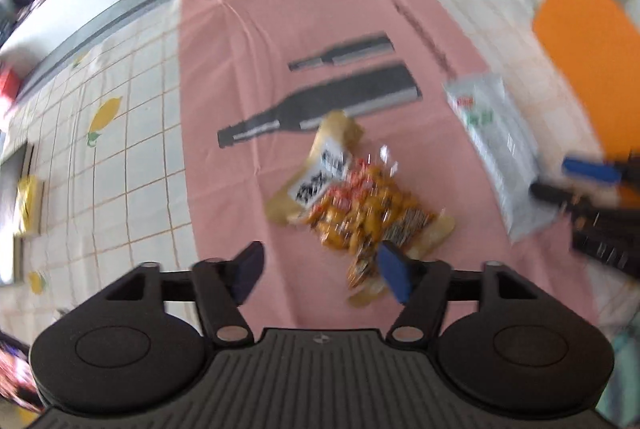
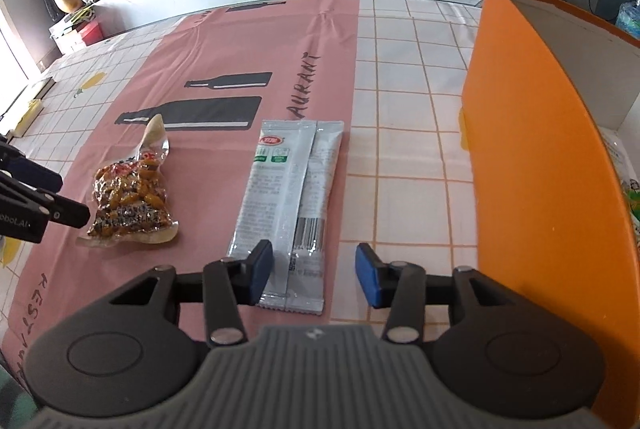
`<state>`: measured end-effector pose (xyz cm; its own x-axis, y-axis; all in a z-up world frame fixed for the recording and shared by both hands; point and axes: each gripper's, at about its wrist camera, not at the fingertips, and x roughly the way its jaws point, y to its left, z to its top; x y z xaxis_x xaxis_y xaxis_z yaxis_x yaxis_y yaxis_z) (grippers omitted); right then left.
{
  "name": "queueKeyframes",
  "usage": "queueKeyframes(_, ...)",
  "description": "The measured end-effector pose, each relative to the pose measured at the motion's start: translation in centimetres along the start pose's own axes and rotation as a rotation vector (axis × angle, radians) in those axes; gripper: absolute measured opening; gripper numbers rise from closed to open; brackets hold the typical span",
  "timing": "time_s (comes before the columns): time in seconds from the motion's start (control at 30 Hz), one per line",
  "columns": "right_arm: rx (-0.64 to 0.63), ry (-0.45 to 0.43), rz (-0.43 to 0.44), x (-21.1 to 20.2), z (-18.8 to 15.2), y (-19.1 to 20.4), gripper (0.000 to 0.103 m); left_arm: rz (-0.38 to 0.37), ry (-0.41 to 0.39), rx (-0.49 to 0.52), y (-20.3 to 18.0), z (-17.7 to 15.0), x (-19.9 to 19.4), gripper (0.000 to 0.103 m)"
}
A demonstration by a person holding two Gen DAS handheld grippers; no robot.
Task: Organize snacks
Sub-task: 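Grasp the clear spiced-nut pack with the left tool while the right tool grasps the white bar pack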
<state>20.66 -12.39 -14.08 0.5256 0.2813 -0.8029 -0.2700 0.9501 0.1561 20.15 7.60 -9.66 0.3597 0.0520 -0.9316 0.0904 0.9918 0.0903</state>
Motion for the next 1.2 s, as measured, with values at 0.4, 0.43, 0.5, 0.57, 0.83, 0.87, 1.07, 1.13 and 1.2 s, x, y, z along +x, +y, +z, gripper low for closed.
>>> queueKeyframes(0.4, 0.039, -0.117, 0.064, 1.1, 0.8, 0.5, 0.083, 0.014, -0.131, -0.452, -1.1, -0.3, 1.6, 0.087)
queueKeyframes(0.43, 0.044, -0.118, 0.065, 1.4, 0.9, 0.6, 0.086, 0.019, -0.137, -0.488, -0.9, -0.6, 1.8, 0.087)
queueKeyframes(0.5, 0.044, -0.119, 0.05, 1.9, 1.1, 0.9, 0.086, 0.04, -0.138, -0.538, -0.7, -1.1, 2.3, 0.087)
queueKeyframes(0.57, 0.027, -0.123, 0.026, 2.5, 1.1, 1.4, 0.086, 0.05, -0.158, -0.562, -0.7, -1.5, 2.6, 0.088)
queueKeyframes(0.83, -0.006, -0.109, -0.034, 3.6, 0.8, 2.1, 0.086, 0.137, -0.236, -0.459, -2.8, -2.1, 3.9, 0.093)
queueKeyframes(0.87, -0.006, -0.11, -0.04, 3.6, 0.8, 2.0, 0.086, 0.133, -0.238, -0.463, -2.7, -2.2, 4.0, 0.094)
queueKeyframes(1.07, -0.037, -0.121, -0.036, 3.9, 0.5, 2.4, 0.094, 0.079, -0.258, -0.404, -2.6, -2.4, 4.8, 0.099)
queueKeyframes(1.13, -0.073, -0.119, -0.051, 4.1, 0.3, 2.8, 0.094, 0.064, -0.273, -0.402, -2.4, -2.6, 4.7, 0.096)
queueKeyframes(1.2, -0.099, -0.123, -0.061, 4.2, 0.3, 3.1, 0.093, 0.045, -0.29, -0.395, -2.3, -2.8, 4.5, 0.085)
